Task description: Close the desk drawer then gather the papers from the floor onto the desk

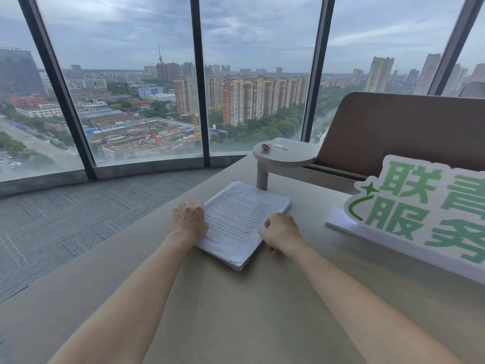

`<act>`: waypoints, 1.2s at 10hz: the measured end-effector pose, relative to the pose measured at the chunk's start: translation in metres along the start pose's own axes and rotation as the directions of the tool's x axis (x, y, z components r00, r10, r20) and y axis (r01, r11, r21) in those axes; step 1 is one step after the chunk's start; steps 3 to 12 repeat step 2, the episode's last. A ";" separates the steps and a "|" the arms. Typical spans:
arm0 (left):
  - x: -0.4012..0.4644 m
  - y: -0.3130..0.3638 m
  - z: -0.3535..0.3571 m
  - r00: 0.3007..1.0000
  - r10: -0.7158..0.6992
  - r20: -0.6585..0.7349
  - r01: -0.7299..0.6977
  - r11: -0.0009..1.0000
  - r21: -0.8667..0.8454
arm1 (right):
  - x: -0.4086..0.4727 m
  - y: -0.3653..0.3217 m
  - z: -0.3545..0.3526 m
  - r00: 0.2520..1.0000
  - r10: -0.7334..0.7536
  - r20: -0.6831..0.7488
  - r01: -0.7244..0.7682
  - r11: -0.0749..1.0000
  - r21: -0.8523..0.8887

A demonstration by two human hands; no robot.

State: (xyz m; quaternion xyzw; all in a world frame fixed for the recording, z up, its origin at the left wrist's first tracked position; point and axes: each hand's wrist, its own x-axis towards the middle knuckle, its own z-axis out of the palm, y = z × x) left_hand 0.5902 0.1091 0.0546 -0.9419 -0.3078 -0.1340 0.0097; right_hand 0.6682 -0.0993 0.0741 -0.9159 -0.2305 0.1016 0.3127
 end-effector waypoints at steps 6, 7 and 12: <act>-0.009 0.005 -0.021 0.994 0.065 -0.084 -0.079 0.982 -0.171 | -0.008 -0.007 -0.010 0.998 -0.036 -0.043 0.027 0.980 -0.198; -0.009 0.005 -0.021 0.994 0.065 -0.084 -0.079 0.982 -0.171 | -0.008 -0.007 -0.010 0.998 -0.036 -0.043 0.027 0.980 -0.198; -0.009 0.005 -0.021 0.994 0.065 -0.084 -0.079 0.982 -0.171 | -0.008 -0.007 -0.010 0.998 -0.036 -0.043 0.027 0.980 -0.198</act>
